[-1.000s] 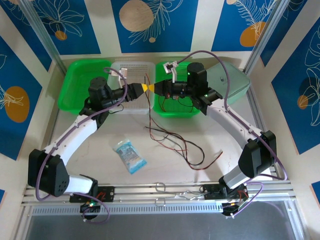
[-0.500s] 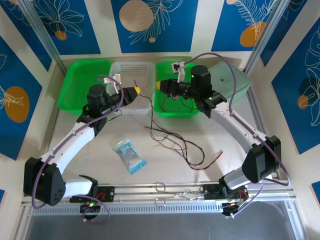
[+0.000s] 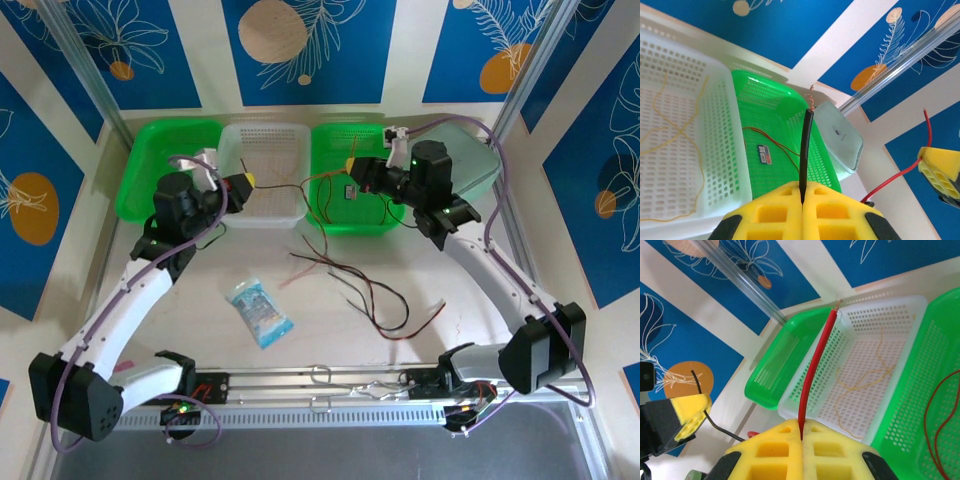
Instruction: Untangle the cables
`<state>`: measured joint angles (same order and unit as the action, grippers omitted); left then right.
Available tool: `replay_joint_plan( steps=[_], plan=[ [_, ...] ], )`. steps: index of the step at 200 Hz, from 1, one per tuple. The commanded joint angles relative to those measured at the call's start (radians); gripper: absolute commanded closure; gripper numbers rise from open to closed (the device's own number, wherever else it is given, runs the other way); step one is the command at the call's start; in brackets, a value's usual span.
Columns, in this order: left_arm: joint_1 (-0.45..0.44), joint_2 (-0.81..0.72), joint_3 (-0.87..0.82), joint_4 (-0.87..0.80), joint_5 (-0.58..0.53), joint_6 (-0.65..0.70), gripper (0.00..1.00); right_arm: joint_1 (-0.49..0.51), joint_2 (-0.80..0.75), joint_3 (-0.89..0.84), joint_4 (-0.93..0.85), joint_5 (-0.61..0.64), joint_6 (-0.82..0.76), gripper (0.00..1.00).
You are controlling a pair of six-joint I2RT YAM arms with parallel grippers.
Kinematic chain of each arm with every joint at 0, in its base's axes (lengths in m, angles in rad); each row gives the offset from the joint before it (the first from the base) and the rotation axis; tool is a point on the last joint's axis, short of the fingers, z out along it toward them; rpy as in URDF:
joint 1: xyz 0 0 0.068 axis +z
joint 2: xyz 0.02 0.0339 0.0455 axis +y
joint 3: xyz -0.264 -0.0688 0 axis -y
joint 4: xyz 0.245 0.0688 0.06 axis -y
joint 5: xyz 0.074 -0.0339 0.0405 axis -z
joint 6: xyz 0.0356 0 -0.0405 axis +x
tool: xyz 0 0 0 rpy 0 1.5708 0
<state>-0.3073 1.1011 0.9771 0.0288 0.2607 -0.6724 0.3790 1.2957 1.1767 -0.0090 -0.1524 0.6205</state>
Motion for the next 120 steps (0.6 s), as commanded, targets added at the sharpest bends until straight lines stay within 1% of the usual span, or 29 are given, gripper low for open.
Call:
replay_joint_plan(
  steps=[1, 34, 83, 104, 120],
  plan=[
    [0.029, -0.036, 0.066, -0.080, -0.039, 0.076, 1.00, -0.032, -0.063, -0.011, 0.010, 0.054, -0.011, 1.00],
    [0.052, -0.052, 0.119, -0.133, -0.055, 0.112, 1.00, -0.080, -0.123, -0.020, -0.004, 0.089, -0.026, 1.00],
    [0.066, -0.078, 0.151, -0.159, -0.095, 0.175, 1.00, -0.158, -0.192, -0.032, -0.033, 0.140, -0.020, 1.00],
    [0.072, -0.109, 0.134, -0.150, -0.156, 0.193, 1.00, -0.187, -0.213, -0.032, -0.063, 0.170, -0.018, 1.00],
    [0.078, -0.143, 0.112, -0.150, -0.239, 0.198, 1.00, -0.213, -0.228, -0.033, -0.085, 0.186, -0.014, 1.00]
  ],
)
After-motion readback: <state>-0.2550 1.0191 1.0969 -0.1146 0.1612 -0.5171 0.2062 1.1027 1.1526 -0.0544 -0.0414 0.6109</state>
